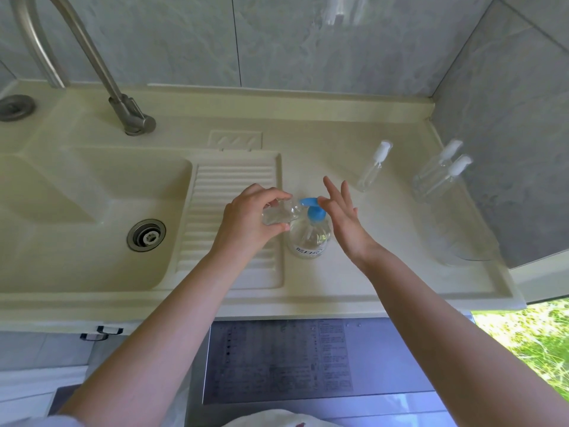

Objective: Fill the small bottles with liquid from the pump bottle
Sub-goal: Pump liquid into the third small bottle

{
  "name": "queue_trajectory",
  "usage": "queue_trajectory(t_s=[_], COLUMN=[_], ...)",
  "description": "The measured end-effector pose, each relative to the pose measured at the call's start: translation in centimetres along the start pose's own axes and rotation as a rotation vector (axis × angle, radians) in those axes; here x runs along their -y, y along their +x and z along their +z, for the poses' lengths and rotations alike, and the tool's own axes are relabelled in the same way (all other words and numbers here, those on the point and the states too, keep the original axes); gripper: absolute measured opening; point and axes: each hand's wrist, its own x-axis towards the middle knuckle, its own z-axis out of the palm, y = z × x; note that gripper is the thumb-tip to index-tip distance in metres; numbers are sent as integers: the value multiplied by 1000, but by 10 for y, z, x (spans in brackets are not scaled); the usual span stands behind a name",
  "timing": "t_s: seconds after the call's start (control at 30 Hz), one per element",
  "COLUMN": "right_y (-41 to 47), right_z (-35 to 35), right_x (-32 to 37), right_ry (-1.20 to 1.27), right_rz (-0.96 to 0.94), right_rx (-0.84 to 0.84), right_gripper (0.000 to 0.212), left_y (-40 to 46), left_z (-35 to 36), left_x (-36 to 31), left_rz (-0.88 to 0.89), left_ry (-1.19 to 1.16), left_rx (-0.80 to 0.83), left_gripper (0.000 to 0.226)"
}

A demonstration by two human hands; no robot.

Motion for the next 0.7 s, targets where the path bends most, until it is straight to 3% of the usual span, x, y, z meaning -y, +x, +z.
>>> queue_trajectory(t_s=[0.7], right_y=[-4], right_z=[8], right_x=[2], right_ry=[42], right_rz=[-1], right_rx=[34], right_gripper=[47], left_y=[0], left_z=[3], left_x=[2], left_rz=[9], left_ry=[43], left_rx=[1], left_gripper=[54])
